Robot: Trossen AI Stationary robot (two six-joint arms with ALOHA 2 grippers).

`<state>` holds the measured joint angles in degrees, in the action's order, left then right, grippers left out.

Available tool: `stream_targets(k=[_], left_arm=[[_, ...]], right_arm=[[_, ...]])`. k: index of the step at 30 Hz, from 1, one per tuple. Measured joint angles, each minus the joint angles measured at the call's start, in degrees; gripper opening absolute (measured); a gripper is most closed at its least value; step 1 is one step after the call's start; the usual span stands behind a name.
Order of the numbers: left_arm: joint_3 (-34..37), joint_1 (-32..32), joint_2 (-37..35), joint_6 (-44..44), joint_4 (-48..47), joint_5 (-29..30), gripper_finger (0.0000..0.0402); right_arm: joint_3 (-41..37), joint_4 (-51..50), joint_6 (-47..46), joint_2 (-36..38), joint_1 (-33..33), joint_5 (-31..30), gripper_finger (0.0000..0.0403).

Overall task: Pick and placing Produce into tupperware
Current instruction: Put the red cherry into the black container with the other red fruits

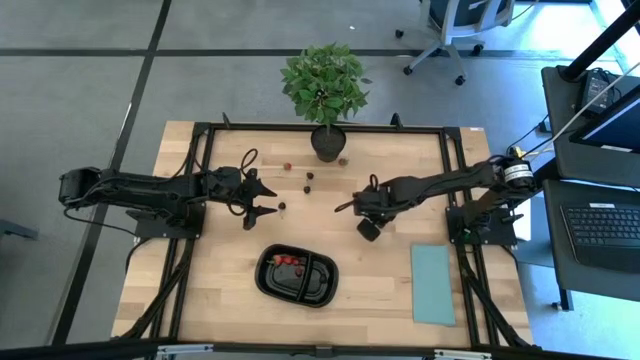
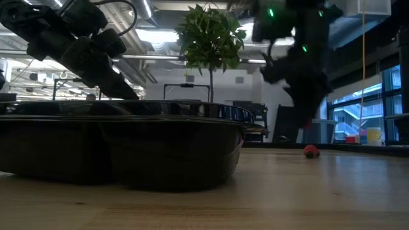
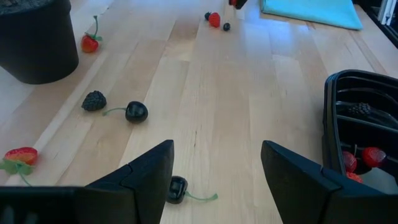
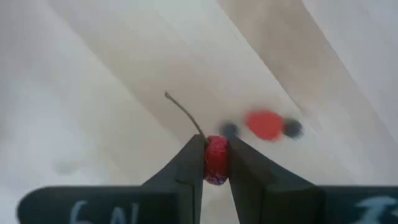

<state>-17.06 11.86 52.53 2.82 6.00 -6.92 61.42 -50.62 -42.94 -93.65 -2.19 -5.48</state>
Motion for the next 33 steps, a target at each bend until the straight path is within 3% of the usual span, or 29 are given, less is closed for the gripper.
stream_targets(k=[6,15,25,33], left_arm=[[0.0,0.0,0.0,0.0,0.0,0.0,0.0236],[0.0,0.0,0.0,0.0,0.0,0.0,0.0236],[0.0,0.0,0.0,0.0,-0.6,0.0,0.0236],[0.0,0.0,0.0,0.0,-0.6,0.0,0.0236]], right_arm=[[7.1,5.6,5.1,0.0,-1.9,0.0,0.0063],[8.7,32.3,20.1,-1.4,-5.1,0.2,0.0063],[8.7,53.2,29.9,-11.0,-8.4,0.7,0.0063],[8.7,61.1,31.6,-19.3,-8.6,2.5,0.0063]])
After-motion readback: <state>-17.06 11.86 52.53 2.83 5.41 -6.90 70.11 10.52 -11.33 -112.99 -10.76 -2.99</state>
